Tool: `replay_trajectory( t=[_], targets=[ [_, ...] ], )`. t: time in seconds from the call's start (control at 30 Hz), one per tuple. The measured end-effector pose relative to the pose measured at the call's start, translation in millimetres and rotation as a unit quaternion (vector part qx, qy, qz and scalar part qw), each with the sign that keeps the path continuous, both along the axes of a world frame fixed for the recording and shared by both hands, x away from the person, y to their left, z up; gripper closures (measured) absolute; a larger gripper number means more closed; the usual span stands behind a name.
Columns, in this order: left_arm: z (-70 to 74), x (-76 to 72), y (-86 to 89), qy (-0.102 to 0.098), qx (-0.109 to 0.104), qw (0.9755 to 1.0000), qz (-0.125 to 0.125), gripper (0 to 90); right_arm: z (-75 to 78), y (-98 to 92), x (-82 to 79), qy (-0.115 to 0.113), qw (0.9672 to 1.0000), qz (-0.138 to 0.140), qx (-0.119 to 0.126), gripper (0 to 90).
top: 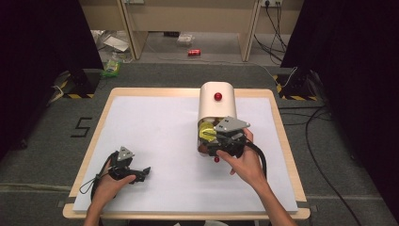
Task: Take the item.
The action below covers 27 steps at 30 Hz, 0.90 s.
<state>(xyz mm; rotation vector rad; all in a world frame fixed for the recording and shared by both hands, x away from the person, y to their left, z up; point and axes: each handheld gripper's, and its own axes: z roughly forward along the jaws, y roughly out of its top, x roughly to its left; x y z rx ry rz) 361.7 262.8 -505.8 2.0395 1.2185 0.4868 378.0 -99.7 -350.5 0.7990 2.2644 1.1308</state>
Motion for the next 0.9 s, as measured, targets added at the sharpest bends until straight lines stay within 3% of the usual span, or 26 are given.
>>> replay_trajectory(
  t=[0.57, 0.9],
  targets=[
    [0.0, 0.0, 0.0, 0.000, 0.000, 1.0000, 0.000, 0.0, -12.4, 12.5, 16.2, 0.024, 0.9995, -0.008, -0.017, 29.0],
    [0.0, 0.0, 0.0, 0.000, 0.000, 1.0000, 0.000, 0.0, -16.5, 11.3, 20.0, 0.030, 0.9993, -0.014, -0.019, 34.9]
  ],
)
